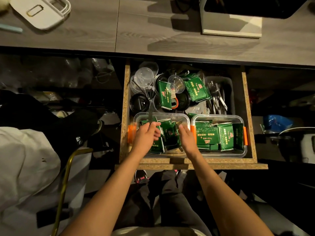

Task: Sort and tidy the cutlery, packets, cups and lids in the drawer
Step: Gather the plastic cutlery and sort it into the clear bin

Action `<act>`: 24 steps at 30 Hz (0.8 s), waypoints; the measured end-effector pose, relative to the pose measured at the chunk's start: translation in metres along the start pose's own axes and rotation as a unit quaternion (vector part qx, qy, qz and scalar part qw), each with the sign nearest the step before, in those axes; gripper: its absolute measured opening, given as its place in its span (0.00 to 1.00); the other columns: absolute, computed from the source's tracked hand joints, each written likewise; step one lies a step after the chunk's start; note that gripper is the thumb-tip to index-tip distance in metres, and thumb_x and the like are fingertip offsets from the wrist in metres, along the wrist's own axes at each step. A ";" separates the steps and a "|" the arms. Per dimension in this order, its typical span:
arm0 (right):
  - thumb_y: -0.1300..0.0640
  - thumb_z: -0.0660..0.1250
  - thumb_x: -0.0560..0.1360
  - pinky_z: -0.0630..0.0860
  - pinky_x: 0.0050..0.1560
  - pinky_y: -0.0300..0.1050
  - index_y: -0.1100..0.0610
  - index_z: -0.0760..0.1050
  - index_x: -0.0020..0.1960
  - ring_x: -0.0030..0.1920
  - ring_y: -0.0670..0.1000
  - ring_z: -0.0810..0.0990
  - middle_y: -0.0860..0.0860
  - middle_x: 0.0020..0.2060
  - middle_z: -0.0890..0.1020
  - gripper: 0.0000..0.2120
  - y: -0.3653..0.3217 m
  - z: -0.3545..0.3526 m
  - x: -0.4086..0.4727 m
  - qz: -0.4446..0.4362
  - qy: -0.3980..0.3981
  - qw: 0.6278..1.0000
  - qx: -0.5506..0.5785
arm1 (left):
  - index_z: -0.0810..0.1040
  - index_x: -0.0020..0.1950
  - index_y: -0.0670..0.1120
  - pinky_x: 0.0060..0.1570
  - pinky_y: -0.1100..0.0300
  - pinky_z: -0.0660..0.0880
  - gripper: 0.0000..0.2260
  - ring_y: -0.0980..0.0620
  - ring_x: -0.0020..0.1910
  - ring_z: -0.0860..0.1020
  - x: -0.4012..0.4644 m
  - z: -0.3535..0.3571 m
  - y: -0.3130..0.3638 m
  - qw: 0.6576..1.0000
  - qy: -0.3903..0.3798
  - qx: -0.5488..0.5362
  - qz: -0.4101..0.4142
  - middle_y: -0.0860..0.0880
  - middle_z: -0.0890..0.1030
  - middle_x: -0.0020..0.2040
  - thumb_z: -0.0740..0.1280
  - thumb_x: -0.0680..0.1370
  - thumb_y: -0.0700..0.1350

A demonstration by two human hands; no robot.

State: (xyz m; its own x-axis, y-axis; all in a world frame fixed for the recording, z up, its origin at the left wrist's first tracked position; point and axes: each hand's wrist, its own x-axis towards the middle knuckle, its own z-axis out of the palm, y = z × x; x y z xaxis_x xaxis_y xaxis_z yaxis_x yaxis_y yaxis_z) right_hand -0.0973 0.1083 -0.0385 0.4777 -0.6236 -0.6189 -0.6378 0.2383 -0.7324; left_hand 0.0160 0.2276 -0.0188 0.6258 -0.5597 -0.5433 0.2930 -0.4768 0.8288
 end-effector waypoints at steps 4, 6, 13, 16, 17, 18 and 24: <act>0.45 0.46 0.85 0.68 0.60 0.37 0.54 0.74 0.67 0.58 0.41 0.75 0.45 0.58 0.78 0.23 0.003 0.012 -0.002 0.031 -0.047 0.996 0.063 | 0.77 0.64 0.42 0.61 0.61 0.75 0.16 0.53 0.60 0.79 0.009 0.015 0.001 0.994 -0.059 -0.088 -0.020 0.47 0.81 0.59 0.53 0.86 0.45; 0.44 0.45 0.85 0.69 0.55 0.31 0.55 0.72 0.68 0.57 0.40 0.74 0.44 0.58 0.77 0.25 0.008 0.014 -0.003 0.040 -0.055 0.992 0.106 | 0.77 0.64 0.43 0.67 0.59 0.72 0.16 0.52 0.64 0.77 0.011 0.023 0.005 0.991 -0.072 -0.114 -0.021 0.47 0.80 0.62 0.53 0.86 0.45; 0.40 0.42 0.83 0.66 0.67 0.50 0.56 0.72 0.69 0.66 0.51 0.74 0.52 0.64 0.79 0.31 0.028 0.010 0.003 0.088 -0.093 0.977 0.170 | 0.80 0.57 0.61 0.65 0.56 0.70 0.13 0.61 0.56 0.77 0.017 0.036 0.006 0.995 -0.074 -0.068 -0.018 0.57 0.78 0.61 0.55 0.85 0.52; 0.44 0.47 0.84 0.71 0.65 0.47 0.60 0.70 0.71 0.67 0.54 0.74 0.54 0.63 0.78 0.26 0.031 0.004 0.008 0.088 -0.008 0.980 0.180 | 0.78 0.58 0.63 0.45 0.63 0.69 0.13 0.60 0.43 0.73 0.020 0.024 -0.004 0.999 0.008 -0.030 -0.022 0.57 0.77 0.46 0.54 0.85 0.53; 0.44 0.49 0.84 0.70 0.68 0.47 0.59 0.67 0.73 0.69 0.54 0.72 0.55 0.67 0.76 0.26 0.032 0.004 0.010 0.072 0.006 0.982 0.174 | 0.78 0.60 0.62 0.41 0.65 0.66 0.14 0.62 0.39 0.70 0.020 0.019 -0.009 0.999 0.028 -0.022 -0.027 0.58 0.75 0.43 0.54 0.85 0.54; 0.41 0.50 0.83 0.69 0.70 0.48 0.58 0.66 0.74 0.70 0.54 0.72 0.55 0.69 0.74 0.28 0.029 0.006 0.009 0.060 0.017 0.986 0.157 | 0.79 0.62 0.61 0.40 0.66 0.64 0.14 0.64 0.39 0.69 0.020 0.013 -0.016 0.999 0.040 -0.012 -0.034 0.60 0.74 0.43 0.54 0.85 0.54; 0.27 0.56 0.66 0.69 0.70 0.59 0.52 0.69 0.72 0.68 0.51 0.73 0.50 0.68 0.75 0.43 0.056 0.024 0.038 0.087 0.039 0.992 0.085 | 0.81 0.54 0.66 0.71 0.50 0.66 0.14 0.55 0.68 0.73 0.010 0.002 -0.034 0.996 0.045 -0.034 -0.071 0.55 0.77 0.66 0.58 0.77 0.63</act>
State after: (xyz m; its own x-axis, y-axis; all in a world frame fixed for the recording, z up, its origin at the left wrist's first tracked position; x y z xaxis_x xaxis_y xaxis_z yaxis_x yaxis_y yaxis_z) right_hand -0.1005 0.1154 -0.1095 0.3166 -0.6163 -0.7211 -0.5927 0.4650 -0.6576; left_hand 0.0110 0.2367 -0.0531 0.6365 -0.4248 -0.6437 0.4292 -0.4984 0.7533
